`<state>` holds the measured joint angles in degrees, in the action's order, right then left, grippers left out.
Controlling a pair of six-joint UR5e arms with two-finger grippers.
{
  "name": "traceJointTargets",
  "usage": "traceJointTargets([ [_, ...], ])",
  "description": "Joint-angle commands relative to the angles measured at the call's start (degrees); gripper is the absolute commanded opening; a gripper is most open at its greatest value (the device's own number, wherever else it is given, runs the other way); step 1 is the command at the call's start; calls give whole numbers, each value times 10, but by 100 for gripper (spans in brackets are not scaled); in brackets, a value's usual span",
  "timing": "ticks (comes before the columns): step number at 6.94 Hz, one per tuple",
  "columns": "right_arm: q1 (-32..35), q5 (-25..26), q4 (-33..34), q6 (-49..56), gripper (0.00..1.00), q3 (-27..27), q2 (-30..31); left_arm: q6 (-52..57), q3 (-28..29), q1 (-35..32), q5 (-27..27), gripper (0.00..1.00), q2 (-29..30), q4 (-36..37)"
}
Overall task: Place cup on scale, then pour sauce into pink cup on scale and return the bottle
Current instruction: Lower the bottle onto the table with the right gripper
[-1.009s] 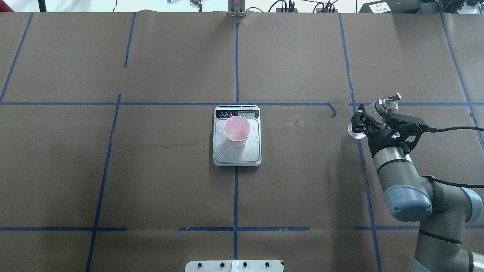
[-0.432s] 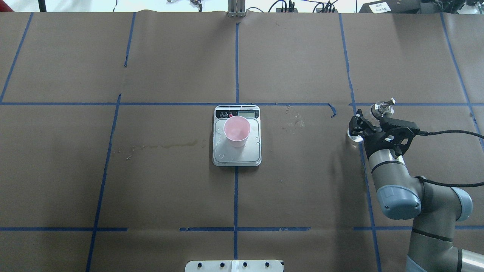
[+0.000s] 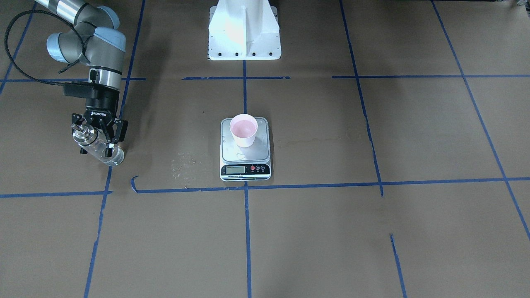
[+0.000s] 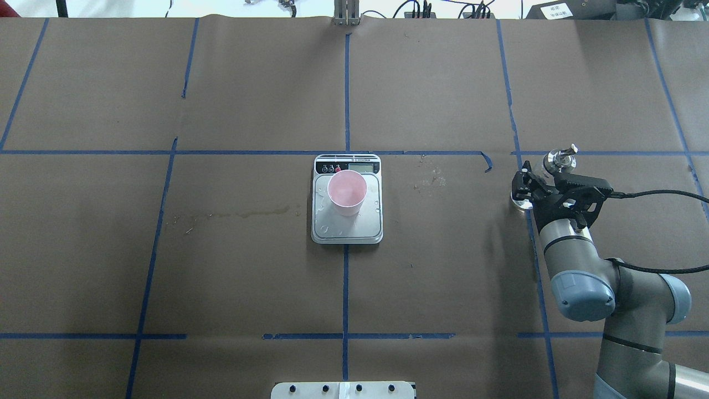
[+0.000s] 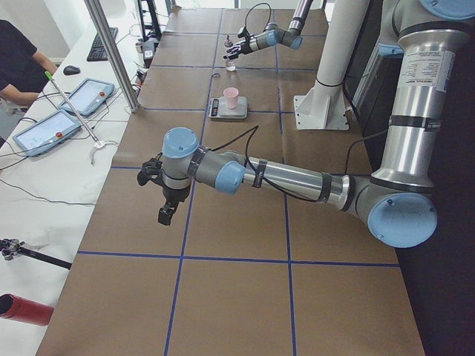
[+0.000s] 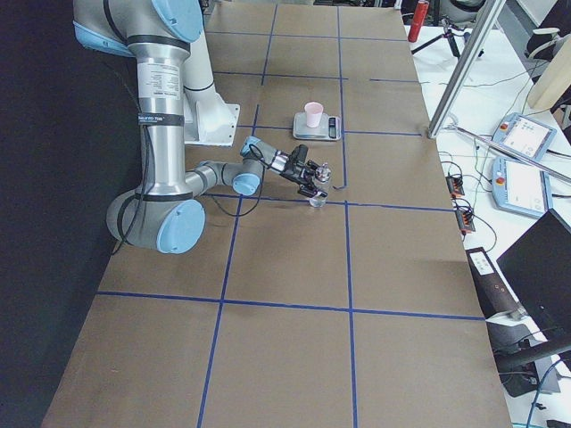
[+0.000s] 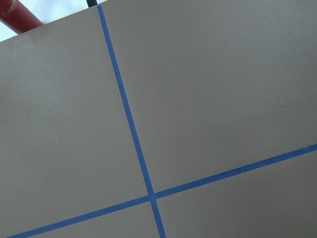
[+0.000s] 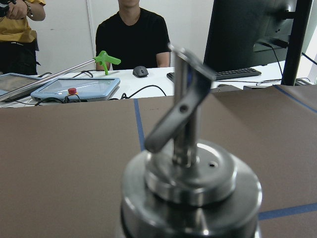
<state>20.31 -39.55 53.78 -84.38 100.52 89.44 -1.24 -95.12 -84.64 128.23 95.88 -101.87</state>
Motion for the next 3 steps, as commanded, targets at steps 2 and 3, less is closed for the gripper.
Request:
traceJointTargets([
  [2, 1, -1, 0, 14, 0, -1, 7, 0, 0, 0, 0, 100, 0, 0],
  [3, 1, -5, -1, 14, 51, -1, 7, 0, 1, 0, 0, 100, 1, 0],
])
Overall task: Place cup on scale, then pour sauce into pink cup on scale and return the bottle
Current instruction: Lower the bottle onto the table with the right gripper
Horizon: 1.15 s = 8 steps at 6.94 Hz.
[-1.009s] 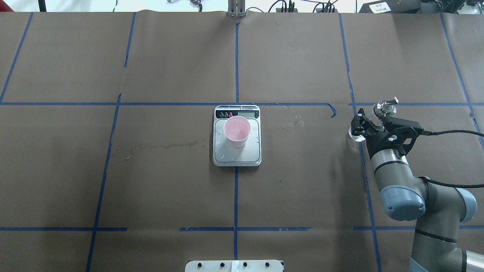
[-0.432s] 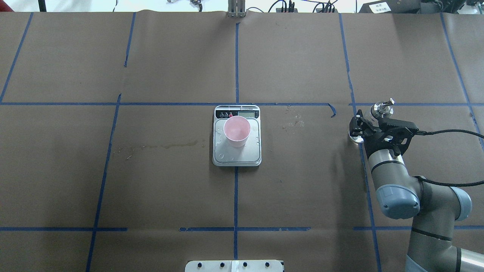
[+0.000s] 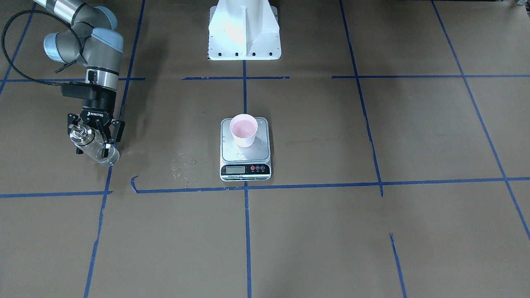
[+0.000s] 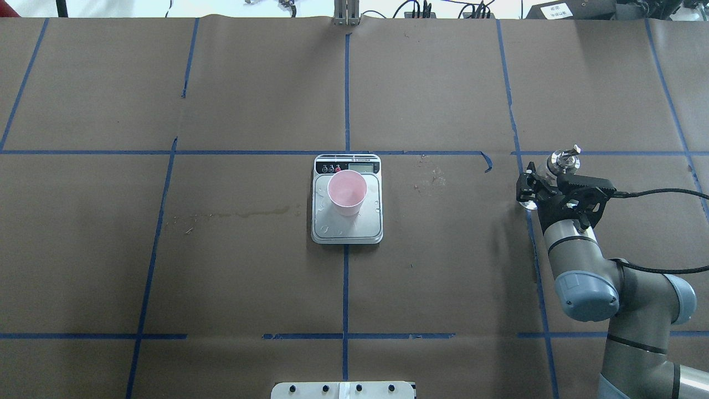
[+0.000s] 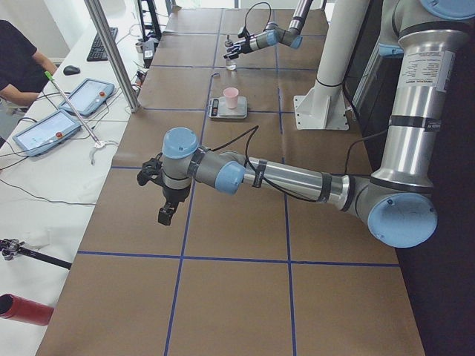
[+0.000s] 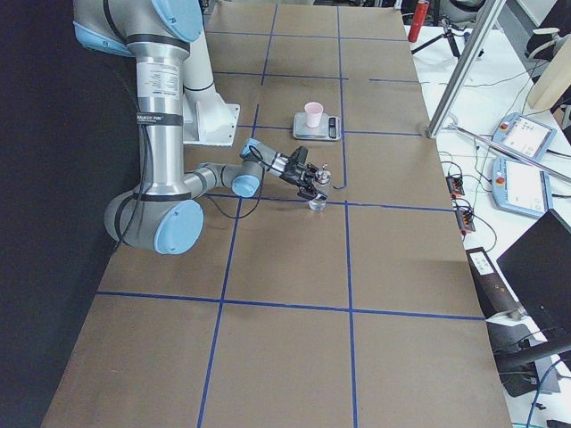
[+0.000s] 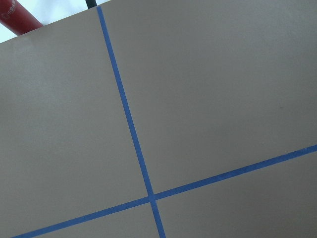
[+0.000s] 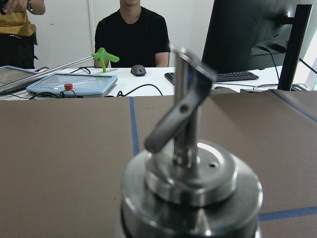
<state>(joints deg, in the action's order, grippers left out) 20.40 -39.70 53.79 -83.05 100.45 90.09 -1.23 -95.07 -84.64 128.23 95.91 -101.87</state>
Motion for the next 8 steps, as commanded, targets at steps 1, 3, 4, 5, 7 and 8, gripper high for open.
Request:
traceJointTargets([
  [1, -1, -5, -1, 1, 100, 1, -2, 0, 1, 0, -1, 100, 1, 0],
  [3, -1, -24, -4, 0, 100, 10, -7, 0, 1, 0, -1, 100, 1, 0],
  [4, 0, -27, -4, 0, 100, 13, -8, 0, 0, 0, 0, 100, 1, 0],
  [5, 1, -60, -4, 0, 100, 24, 0, -2, 0, 0, -1, 100, 3, 0],
  [7, 3, -119, -1, 2, 100, 40, 31, -4, 1, 0, -1, 100, 6, 0],
  [8, 3, -152, 3, 6, 100, 72, 50, -4, 0, 0, 0, 100, 6, 0],
])
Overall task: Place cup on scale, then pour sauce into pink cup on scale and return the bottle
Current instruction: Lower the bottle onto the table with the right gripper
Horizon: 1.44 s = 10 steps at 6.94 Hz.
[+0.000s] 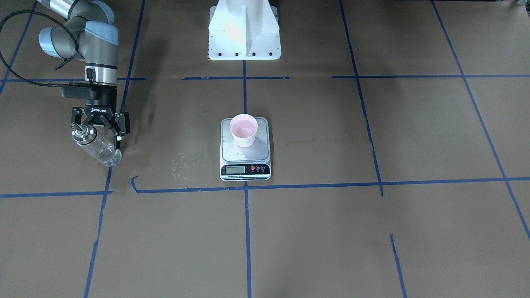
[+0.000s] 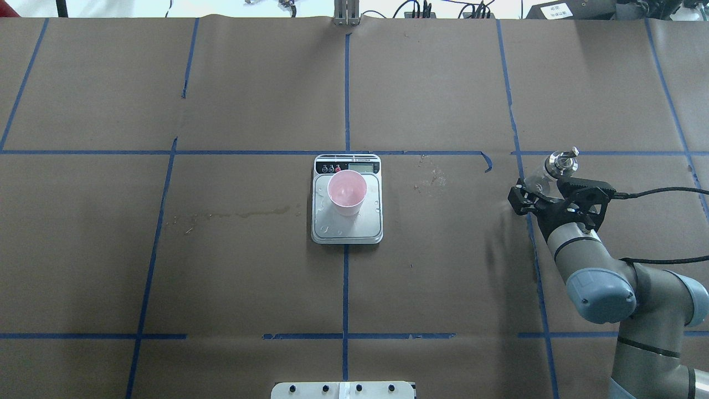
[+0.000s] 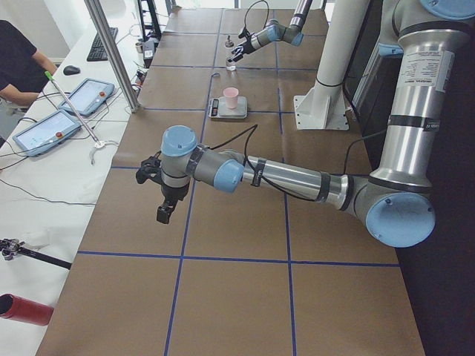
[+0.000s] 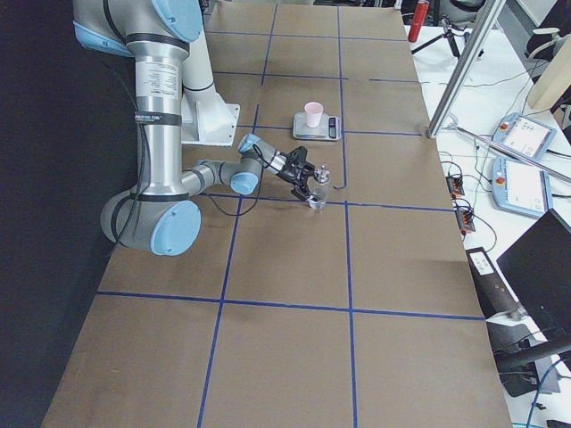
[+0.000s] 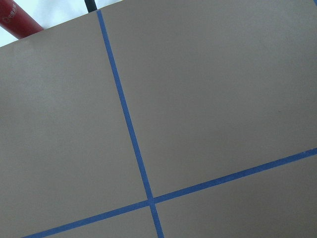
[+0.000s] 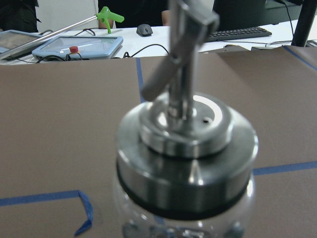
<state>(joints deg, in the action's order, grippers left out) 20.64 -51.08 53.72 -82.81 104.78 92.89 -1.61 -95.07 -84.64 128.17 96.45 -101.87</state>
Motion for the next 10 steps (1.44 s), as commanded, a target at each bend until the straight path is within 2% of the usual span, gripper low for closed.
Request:
traceJointTargets([
  [1, 22, -99, 21, 4, 100, 64, 25, -1, 0, 0, 1, 100, 1, 0],
  [3, 35, -179, 162, 4, 100, 147, 24, 1, -1, 0, 1, 100, 1, 0],
  [6, 42, -339, 244, 4, 100, 190, 24, 5, -1, -1, 1, 100, -2, 0],
  [9, 135, -541, 370, 60, 100, 311, 19, 5, -1, -1, 0, 100, -10, -16],
  [10, 187, -613, 375, 110, 100, 321, 19, 5, 0, -1, 0, 100, -10, -16],
])
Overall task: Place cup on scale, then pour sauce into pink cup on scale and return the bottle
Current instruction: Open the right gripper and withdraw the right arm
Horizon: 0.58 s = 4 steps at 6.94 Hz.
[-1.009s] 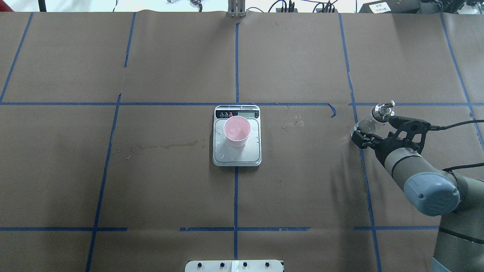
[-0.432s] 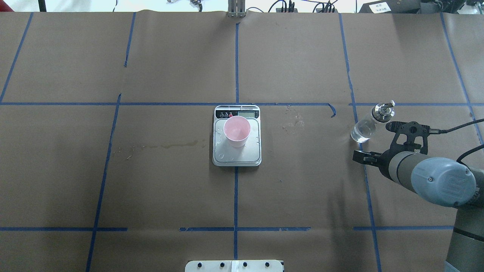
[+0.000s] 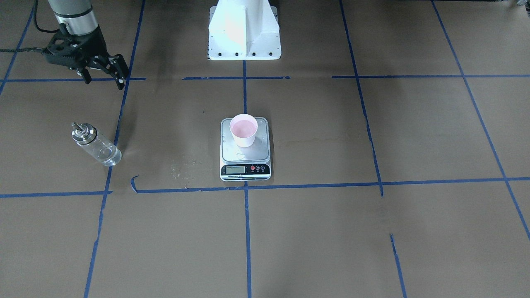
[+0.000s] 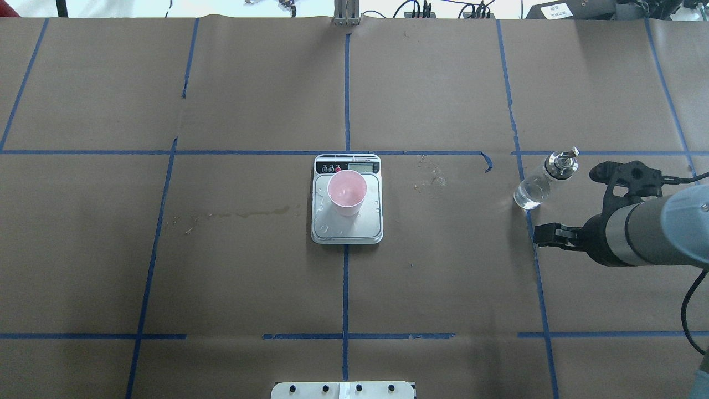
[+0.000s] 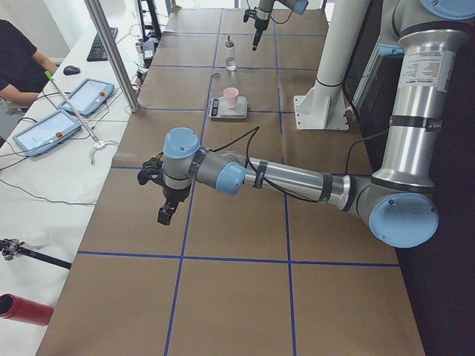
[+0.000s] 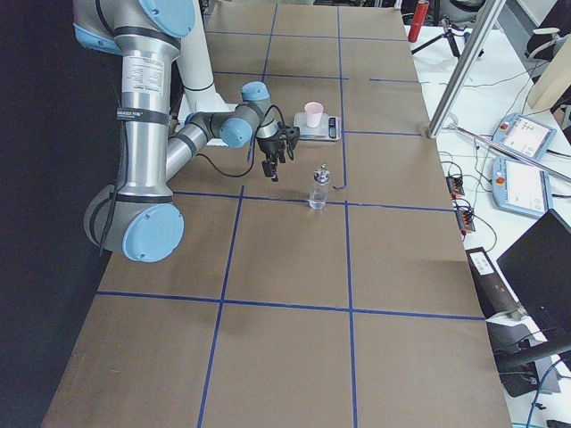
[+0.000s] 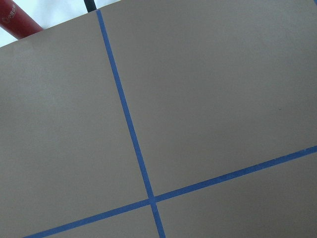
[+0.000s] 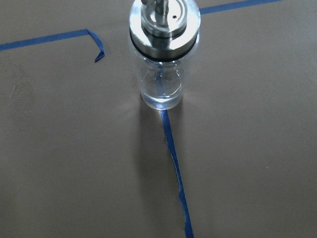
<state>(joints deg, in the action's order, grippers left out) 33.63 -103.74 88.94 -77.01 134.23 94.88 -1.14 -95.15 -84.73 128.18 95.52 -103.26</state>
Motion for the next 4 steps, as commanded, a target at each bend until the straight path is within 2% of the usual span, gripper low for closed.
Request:
traceJointTargets([
  [1, 139, -177, 24, 118, 100, 26, -1, 0, 1, 0, 0, 100, -1, -2],
  [2, 229, -275, 25, 206, 100, 15, -1, 0, -1, 0, -1, 100, -1, -2],
  [3, 307, -337, 25, 283, 100, -15, -1, 0, 0, 0, 0, 100, -2, -2],
  [4, 360, -369, 25, 361, 100, -53, -1, 0, 0, 0, 0, 100, -2, -2],
])
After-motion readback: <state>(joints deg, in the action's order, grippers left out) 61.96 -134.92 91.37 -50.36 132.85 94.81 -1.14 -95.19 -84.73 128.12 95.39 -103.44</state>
